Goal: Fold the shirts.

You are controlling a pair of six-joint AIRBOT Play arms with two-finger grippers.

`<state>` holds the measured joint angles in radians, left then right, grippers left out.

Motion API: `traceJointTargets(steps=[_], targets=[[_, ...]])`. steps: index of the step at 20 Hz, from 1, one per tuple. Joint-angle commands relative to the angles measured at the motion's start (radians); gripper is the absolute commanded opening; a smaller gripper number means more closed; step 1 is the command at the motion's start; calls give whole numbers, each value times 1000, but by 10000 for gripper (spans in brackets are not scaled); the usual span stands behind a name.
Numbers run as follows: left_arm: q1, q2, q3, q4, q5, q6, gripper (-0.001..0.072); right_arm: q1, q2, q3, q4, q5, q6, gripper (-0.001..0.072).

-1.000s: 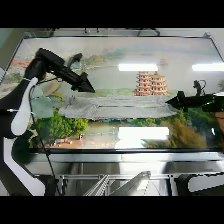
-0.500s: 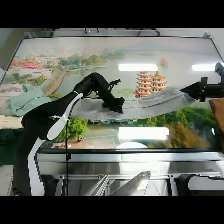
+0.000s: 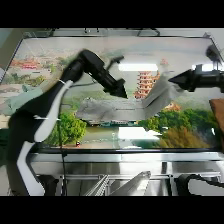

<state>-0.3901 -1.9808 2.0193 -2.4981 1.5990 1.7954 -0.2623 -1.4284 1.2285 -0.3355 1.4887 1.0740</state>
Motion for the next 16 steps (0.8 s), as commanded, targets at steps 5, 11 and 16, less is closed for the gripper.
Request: traceJointTargets(steps=[5, 11, 16], targets=[[381, 497, -373, -31, 80, 118, 18, 640, -127, 34, 40, -652, 14, 18], [570, 703, -733, -33, 9, 181, 17, 879, -488, 307, 138, -742, -14, 421], [670, 783, -832, -34, -2, 196, 18, 753, -476, 321, 55, -492, -11, 471]])
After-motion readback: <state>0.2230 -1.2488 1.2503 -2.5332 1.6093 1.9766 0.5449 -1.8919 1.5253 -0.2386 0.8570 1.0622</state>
